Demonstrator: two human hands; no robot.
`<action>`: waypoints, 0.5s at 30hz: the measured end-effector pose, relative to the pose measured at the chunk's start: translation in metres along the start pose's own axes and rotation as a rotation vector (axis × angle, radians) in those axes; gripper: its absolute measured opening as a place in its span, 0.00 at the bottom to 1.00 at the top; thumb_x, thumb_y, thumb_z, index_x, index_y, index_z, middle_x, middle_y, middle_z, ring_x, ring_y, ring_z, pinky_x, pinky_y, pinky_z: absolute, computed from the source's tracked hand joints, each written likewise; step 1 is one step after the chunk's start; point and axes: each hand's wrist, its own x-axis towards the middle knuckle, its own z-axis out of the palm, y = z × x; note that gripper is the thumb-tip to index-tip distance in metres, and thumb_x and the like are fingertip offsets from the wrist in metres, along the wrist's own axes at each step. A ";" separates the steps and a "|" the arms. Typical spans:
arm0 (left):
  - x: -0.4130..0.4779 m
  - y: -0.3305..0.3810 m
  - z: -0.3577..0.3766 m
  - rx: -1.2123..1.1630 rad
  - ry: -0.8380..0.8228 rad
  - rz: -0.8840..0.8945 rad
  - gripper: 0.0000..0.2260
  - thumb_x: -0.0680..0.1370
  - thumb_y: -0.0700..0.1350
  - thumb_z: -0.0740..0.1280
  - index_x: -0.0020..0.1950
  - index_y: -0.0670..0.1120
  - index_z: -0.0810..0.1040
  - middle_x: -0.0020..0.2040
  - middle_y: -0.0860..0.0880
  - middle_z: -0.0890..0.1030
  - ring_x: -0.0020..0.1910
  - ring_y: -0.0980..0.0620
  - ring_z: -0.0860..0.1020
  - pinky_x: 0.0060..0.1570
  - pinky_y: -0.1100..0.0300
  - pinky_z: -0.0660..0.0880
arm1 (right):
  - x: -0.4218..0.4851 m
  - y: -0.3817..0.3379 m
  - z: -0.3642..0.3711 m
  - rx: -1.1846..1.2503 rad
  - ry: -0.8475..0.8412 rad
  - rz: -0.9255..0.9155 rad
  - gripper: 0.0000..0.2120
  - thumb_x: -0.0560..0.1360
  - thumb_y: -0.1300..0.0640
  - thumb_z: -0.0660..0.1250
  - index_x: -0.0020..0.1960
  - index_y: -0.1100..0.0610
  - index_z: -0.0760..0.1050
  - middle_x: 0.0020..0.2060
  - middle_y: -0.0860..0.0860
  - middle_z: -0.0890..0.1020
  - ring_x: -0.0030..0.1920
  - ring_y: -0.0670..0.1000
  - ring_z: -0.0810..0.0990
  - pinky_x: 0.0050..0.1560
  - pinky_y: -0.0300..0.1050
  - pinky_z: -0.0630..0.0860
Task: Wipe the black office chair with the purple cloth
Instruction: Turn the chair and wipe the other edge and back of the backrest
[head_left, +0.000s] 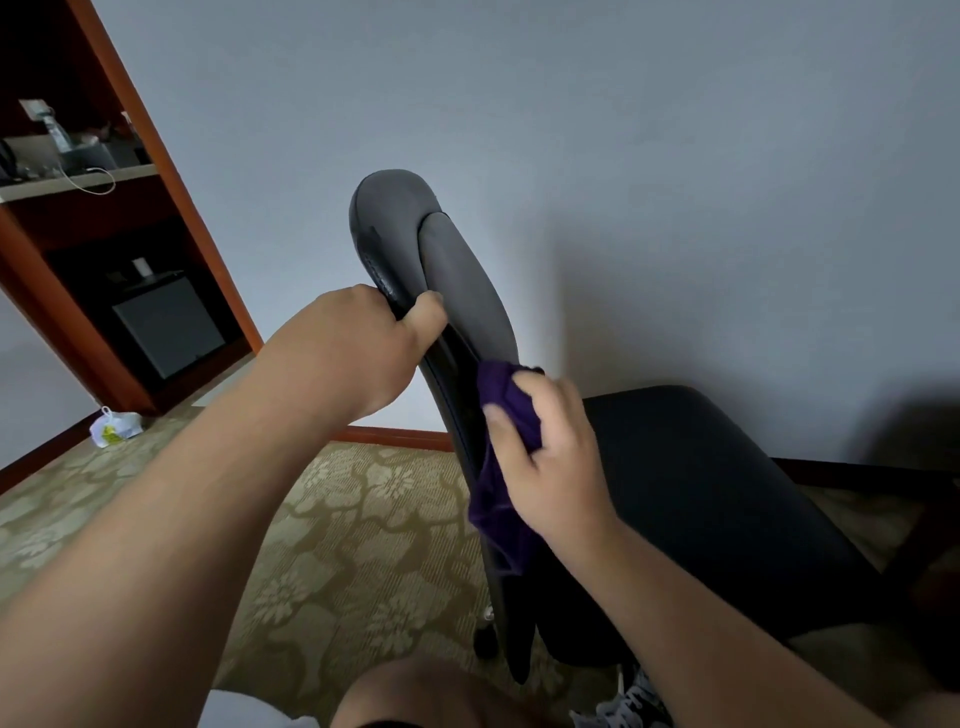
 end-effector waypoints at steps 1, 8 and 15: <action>0.001 0.000 0.000 0.002 0.001 -0.002 0.22 0.80 0.41 0.53 0.72 0.49 0.49 0.45 0.45 0.75 0.39 0.45 0.75 0.38 0.55 0.77 | -0.010 0.009 -0.003 -0.035 0.000 -0.021 0.17 0.79 0.49 0.66 0.60 0.60 0.77 0.50 0.53 0.76 0.46 0.51 0.78 0.46 0.41 0.77; 0.002 0.002 -0.004 0.010 -0.042 -0.016 0.22 0.80 0.40 0.53 0.73 0.48 0.50 0.46 0.44 0.75 0.40 0.45 0.74 0.37 0.56 0.74 | -0.027 0.010 -0.011 0.001 0.061 0.117 0.13 0.75 0.58 0.75 0.57 0.57 0.80 0.50 0.51 0.75 0.45 0.48 0.79 0.43 0.38 0.78; 0.002 0.003 -0.007 0.065 -0.032 -0.009 0.15 0.80 0.42 0.54 0.66 0.44 0.59 0.34 0.45 0.65 0.35 0.44 0.70 0.33 0.56 0.67 | 0.045 -0.080 0.016 0.250 0.098 0.068 0.09 0.78 0.42 0.61 0.51 0.42 0.78 0.47 0.45 0.73 0.47 0.42 0.77 0.45 0.26 0.70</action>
